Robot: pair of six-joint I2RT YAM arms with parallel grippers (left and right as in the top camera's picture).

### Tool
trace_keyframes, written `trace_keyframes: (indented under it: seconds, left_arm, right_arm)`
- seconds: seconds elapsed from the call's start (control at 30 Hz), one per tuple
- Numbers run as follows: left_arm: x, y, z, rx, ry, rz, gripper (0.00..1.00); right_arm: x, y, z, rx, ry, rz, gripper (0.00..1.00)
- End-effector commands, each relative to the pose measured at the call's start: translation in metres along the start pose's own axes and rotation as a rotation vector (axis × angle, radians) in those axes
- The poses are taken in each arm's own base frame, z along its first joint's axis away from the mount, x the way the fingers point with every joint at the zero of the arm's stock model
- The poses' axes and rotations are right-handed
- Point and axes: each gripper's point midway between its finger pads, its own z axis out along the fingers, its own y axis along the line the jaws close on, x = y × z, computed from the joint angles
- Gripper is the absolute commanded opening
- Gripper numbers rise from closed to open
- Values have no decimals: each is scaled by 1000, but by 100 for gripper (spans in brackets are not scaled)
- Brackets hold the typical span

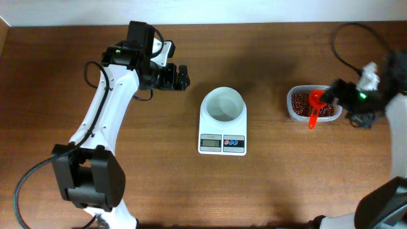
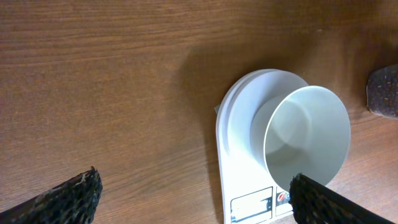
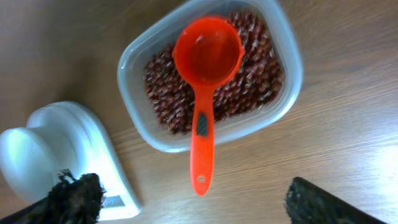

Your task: Scoop item into bowl and weigh 50g on scale

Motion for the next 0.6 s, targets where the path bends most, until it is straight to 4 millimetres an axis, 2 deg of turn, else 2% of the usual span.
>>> trace_keyframes:
  seconds: [0.0, 0.07, 0.17, 0.3, 0.37, 0.4, 0.43, 0.47, 0.57]
  left_arm:
    - [-7, -6, -13, 10, -43, 32, 99]
    - [-8, -7, -13, 10, -48, 33, 99]
    - [-9, -7, -13, 11, -49, 34, 99]
    - [-8, -7, -13, 11, -49, 34, 99]
    - [-8, -7, -13, 11, -49, 34, 99]
    - [-8, -7, -13, 11, -49, 34, 99]
    - [-8, -7, -13, 11, -49, 34, 99]
    - [-8, -7, -13, 11, -49, 34, 99]
    - [-8, -7, -13, 11, -48, 34, 99]
  right_arm:
    - [34, 14, 18, -408, 70, 26, 86]
    - [46, 9, 33, -550, 40, 58, 75]
    - [61, 16, 50, -734, -25, 8, 65]
    - [55, 10, 61, -723, -87, -23, 48]
    - [49, 11, 60, -723, -121, -60, 47]
    - [45, 11, 59, -723, -140, -82, 43]
    - [43, 11, 58, -722, -152, -95, 31]
    - [42, 11, 58, -722, -157, -100, 25]
    - [46, 11, 59, -723, -138, -80, 24]
